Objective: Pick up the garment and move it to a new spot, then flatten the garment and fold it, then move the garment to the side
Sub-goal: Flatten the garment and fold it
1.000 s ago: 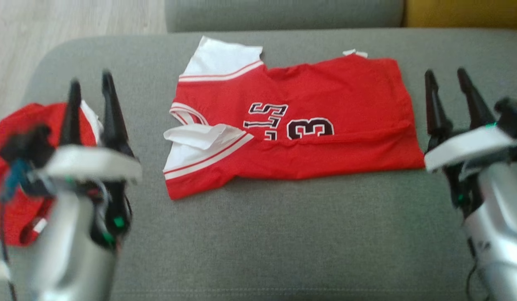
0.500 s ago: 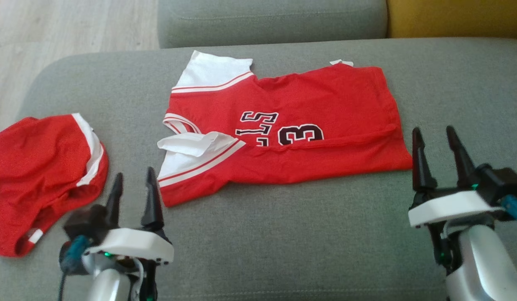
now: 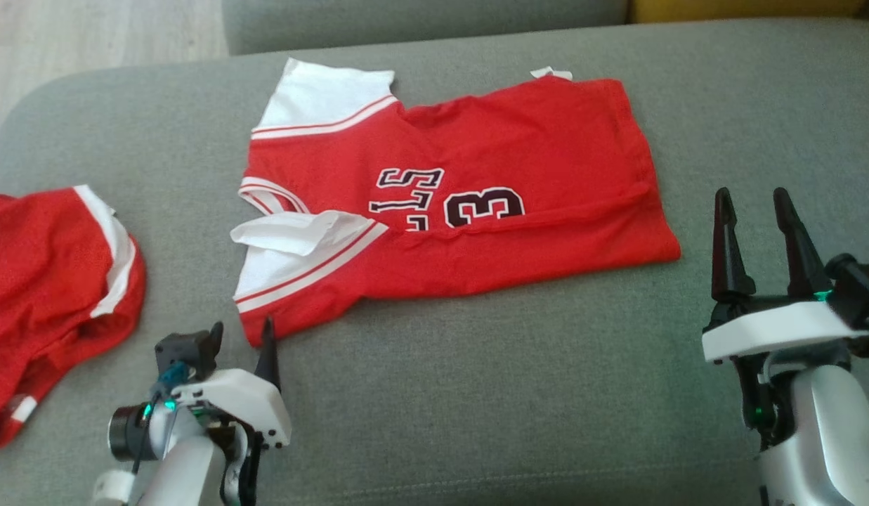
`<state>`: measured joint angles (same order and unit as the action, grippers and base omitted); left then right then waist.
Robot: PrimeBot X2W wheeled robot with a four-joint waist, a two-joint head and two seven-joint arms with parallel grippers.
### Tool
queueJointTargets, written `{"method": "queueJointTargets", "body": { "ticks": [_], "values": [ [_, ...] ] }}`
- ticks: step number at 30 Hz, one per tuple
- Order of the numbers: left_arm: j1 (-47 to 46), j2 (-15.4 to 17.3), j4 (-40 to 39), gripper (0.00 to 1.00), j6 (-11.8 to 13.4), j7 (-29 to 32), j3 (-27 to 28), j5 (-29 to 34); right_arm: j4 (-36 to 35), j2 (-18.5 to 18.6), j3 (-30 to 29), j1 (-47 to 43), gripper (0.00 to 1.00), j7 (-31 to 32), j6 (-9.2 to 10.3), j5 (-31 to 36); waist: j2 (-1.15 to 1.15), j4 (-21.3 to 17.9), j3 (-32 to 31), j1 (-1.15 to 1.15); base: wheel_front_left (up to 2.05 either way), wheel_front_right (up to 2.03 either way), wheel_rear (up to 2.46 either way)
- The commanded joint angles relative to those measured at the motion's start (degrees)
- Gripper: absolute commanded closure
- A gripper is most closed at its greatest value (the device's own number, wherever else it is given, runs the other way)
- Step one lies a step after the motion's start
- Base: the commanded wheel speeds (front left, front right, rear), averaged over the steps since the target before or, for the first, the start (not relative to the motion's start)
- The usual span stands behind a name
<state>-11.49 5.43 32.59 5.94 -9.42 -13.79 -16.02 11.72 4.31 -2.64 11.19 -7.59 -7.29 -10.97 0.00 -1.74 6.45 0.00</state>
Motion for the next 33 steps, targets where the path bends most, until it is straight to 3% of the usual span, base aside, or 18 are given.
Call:
{"method": "queueJointTargets", "body": {
  "ticks": [1,15,16,17,24,33],
  "values": [
    [-2.98,1.5,-0.38,0.0,0.28,-0.06,2.0,0.54,-2.46,-0.28,1.04,2.79,0.0,0.25,-0.2,-0.44,0.0,-0.51,0.66,0.0,0.0,0.0,0.0],
    [-9.27,3.07,10.65,0.0,-2.58,4.48,-0.77,0.94,-5.06,-1.13,-0.57,3.5,0.0,0.47,-0.2,-0.15,0.0,-1.8,3.47,0.0,0.0,0.0,0.0],
    [-9.53,3.1,11.14,0.27,-3.18,4.99,-1.04,0.82,-5.02,-1.16,-0.67,3.51,0.0,0.54,-0.2,-0.07,0.0,-1.78,3.52,0.0,0.0,0.0,0.0],
    [-9.74,3.15,11.42,1.0,-3.78,5.16,-1.35,0.78,-4.94,-1.19,-0.78,3.54,0.0,0.64,-0.2,0.03,0.0,-1.76,3.56,0.0,0.0,0.0,0.0],
    [-11.08,3.36,8.97,1.0,-2.59,-0.33,-0.81,0.75,-1.98,-1.35,-3.57,4.16,0.0,4.44,-0.2,1.65,0.0,-0.74,3.45,0.0,0.0,0.0,0.0],
    [-12.11,3.5,-0.38,1.0,-1.53,-4.61,-1.54,2.32,6.58,-1.42,-4.11,7.48,0.0,11.41,-0.2,0.65,0.0,1.51,4.36,0.0,0.0,0.0,0.0]
  ]
}}
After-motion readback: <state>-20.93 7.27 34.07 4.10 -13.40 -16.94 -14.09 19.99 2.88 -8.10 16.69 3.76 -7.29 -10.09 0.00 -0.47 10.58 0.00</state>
